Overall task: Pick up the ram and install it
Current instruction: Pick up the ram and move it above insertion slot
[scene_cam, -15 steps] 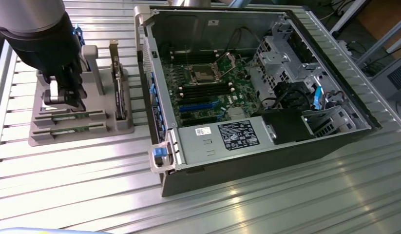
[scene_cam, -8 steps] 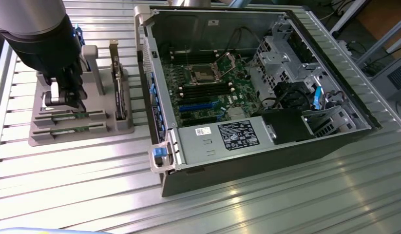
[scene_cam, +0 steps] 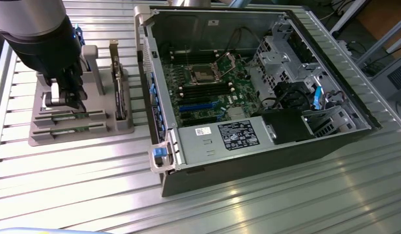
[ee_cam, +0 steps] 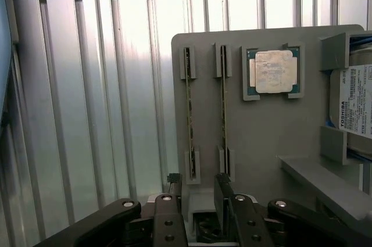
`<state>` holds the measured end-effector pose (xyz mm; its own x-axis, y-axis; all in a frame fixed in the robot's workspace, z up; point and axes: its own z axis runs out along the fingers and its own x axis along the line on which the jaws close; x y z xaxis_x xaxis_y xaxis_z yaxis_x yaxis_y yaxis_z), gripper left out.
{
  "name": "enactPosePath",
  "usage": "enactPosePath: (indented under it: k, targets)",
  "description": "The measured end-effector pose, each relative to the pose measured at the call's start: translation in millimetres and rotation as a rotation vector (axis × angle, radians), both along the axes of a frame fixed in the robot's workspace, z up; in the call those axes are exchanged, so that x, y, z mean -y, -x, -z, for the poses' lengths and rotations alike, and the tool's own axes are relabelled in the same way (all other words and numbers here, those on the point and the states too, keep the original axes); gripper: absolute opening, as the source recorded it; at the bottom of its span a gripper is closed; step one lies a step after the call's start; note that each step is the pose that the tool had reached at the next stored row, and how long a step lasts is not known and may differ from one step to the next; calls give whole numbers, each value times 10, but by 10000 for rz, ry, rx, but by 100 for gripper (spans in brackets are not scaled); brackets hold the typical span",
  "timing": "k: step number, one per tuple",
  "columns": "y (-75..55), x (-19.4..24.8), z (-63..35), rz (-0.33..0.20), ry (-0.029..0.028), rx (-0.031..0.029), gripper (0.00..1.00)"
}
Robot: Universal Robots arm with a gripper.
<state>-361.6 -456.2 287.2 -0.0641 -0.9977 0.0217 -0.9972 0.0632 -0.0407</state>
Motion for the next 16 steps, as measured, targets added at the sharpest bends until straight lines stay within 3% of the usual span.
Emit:
enactPosePath:
  k: [16]
  targets:
    - [6, 2, 57, 0, 7, 0, 36]
